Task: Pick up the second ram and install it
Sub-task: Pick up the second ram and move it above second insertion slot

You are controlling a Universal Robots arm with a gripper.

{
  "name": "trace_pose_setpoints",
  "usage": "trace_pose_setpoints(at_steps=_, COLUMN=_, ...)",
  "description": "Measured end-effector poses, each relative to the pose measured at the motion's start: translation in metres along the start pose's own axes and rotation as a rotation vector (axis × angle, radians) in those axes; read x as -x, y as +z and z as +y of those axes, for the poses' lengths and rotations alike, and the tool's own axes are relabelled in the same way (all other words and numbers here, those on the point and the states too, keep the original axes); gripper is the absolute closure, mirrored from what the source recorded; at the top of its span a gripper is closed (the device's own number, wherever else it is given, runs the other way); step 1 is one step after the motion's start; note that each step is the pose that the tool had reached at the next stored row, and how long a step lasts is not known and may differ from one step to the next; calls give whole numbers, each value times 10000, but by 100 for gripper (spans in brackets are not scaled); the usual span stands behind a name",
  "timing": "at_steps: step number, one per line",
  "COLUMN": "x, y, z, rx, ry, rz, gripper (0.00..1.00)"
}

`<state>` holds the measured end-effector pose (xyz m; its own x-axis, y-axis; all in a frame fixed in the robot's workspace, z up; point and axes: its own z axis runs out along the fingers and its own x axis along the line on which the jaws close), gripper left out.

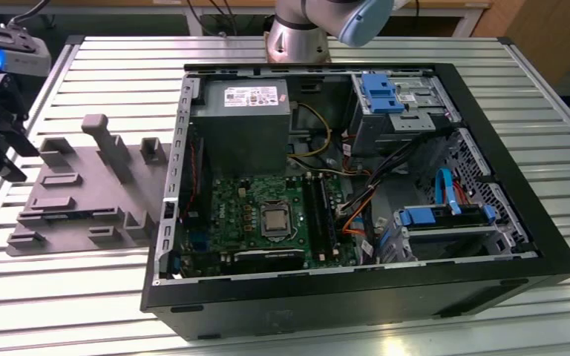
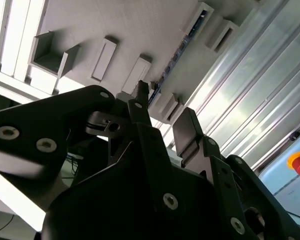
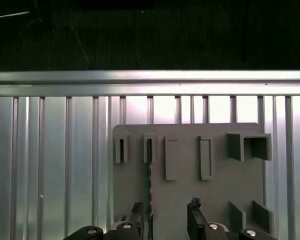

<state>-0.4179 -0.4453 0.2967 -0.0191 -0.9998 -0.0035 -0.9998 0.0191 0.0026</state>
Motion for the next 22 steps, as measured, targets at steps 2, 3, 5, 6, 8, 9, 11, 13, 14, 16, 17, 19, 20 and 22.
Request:
trace_pose_setpoints(at_steps=2, x=-3, y=30, z=0, rx=-4, ry=0, rz=0, gripper=53)
trace_pose_setpoints(at_steps=3, x=-5, y=45, z=0, rx=-4, ry=0, rz=0, gripper=53)
trace_pose_setpoints(at_steps=5, x=-6, y=66, z=0, rx=-3, ry=0, rz=4, gripper=53)
trace_pose_setpoints(at_steps=6, x=-7, y=76, z=-1, rx=-3, ry=0, rz=4, gripper=53)
trace_pose_setpoints(at_steps=8, x=-10, y=91, z=0, rx=-3, ry=0, rz=4, gripper=53)
trace_pose_setpoints(at_steps=9, x=-11, y=98, z=0, rx=-4, ry=0, rz=5, gripper=53)
trace_pose_setpoints(at_steps=11, x=-14, y=113, z=0, rx=-3, ry=0, rz=5, gripper=53)
trace_pose_setpoints(at_steps=13, x=-19, y=132, z=-1, rx=-4, ry=-1, rz=4, gripper=53)
trace_pose_setpoints(at_steps=14, x=-23, y=143, z=-1, rx=-3, ry=0, rz=5, gripper=53)
trace_pose_setpoints(at_steps=16, x=-30, y=166, z=-1, rx=-5, ry=-1, rz=4, gripper=53)
trace_pose_setpoints(at_steps=17, x=-34, y=177, z=-1, rx=-6, ry=-1, rz=5, gripper=53)
trace_pose_setpoints(at_steps=19, x=-40, y=203, z=-1, rx=-14, ry=0, rz=4, gripper=53)
trace_pose_setpoints(at_steps=20, x=-44, y=216, z=-1, rx=-16, ry=-1, rz=4, gripper=53)
trace_pose_setpoints(at_steps=22, x=-52, y=242, z=-1, rx=-22, ry=0, rz=4, gripper=53)
